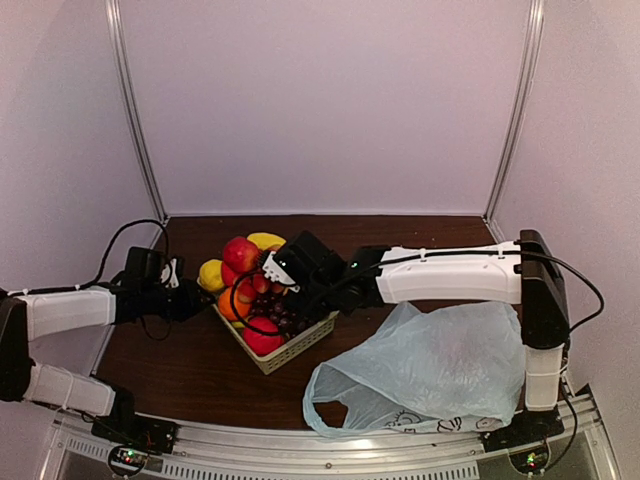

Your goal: Untie the knot of the plastic bag and take out the fruit

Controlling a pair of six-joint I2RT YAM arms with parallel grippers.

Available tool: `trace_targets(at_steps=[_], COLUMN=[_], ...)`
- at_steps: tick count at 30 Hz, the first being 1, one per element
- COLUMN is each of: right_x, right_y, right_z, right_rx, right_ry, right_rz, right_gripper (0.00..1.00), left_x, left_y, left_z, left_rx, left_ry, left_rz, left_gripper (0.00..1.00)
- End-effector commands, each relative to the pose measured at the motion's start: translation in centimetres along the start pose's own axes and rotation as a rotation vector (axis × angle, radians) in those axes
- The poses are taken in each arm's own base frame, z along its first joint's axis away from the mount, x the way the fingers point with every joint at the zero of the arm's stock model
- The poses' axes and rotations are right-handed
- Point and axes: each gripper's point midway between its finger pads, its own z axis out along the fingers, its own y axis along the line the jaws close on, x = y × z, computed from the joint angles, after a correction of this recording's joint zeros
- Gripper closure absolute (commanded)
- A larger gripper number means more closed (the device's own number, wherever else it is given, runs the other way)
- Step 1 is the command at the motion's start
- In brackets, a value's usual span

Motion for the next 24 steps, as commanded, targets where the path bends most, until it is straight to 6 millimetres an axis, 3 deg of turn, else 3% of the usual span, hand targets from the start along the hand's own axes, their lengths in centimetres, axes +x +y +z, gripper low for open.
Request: trace_targets(at_steps=[1, 8, 15, 24], right_x=[0.9, 1.1, 0.9, 1.3], right_y=[2.6, 2.0, 0.2, -1.8], right_z=[1.0, 0.7, -0.2, -1.2], right_rx=[-0.088, -0.065, -0.026, 0.006], right_ry=[0.037, 0.046, 0.029, 0.025], right_rz=[-0.033, -0.028, 0.005, 0.037], right_gripper=[0.36, 0.3, 0.15, 0.05], left_x=[-0.3, -0.5, -0.7, -0.8], left_y=[-0.2, -0.3, -0.3, -0.3], left_z=[0.2, -0.1, -0.3, -0.5], left_rx=[0.025, 0.018, 0.007, -0.001], left_ry=[-0.01, -0.018, -0.019, -0.022], left_rz=[0.021, 0.026, 0.03, 0.032], left_gripper=[0.63, 0.63, 0.63, 0.63])
